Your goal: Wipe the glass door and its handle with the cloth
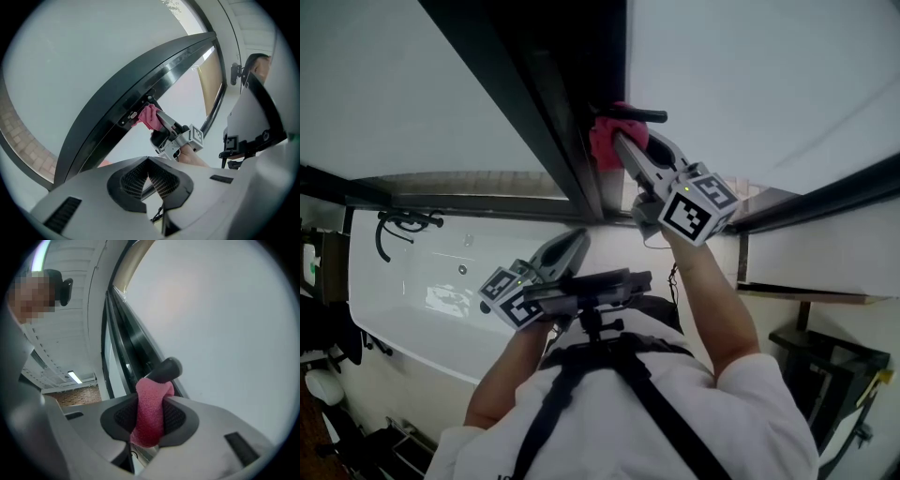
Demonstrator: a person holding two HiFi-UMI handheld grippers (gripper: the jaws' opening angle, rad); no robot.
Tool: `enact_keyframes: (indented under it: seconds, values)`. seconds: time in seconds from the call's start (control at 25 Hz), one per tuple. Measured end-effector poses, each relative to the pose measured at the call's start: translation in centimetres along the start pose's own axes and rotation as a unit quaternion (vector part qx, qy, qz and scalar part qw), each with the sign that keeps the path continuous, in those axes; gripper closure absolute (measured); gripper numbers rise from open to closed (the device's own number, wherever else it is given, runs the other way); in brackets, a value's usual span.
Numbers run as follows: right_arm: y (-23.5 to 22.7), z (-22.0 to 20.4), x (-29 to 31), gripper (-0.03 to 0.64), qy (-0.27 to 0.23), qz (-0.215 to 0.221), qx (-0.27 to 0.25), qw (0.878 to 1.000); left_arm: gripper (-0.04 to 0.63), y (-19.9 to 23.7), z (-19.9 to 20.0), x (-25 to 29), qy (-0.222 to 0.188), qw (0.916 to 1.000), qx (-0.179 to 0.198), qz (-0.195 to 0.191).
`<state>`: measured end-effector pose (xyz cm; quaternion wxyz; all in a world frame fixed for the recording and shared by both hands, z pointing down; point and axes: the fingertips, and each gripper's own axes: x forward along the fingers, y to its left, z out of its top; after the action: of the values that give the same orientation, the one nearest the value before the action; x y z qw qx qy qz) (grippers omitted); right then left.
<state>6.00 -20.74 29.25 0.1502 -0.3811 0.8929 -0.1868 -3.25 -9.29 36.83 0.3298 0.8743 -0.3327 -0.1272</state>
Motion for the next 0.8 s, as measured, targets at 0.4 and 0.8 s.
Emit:
enact_keyframes:
  seconds: [0.4,0.8]
  values:
    - [-5.0,2.0,-5.6,0.509,-0.054,-0.119,-0.008,0.991,0.608,1.3,1.1,-0.2,0.005,0.9999,-0.003,-0.008]
    - [-4.8,-2.1,-3.3,0.509,0.061,-0.181,-0.181,0.965,0.609,1.7,1.6,-0.5,0.004,0.9999,-0.003,-0.009]
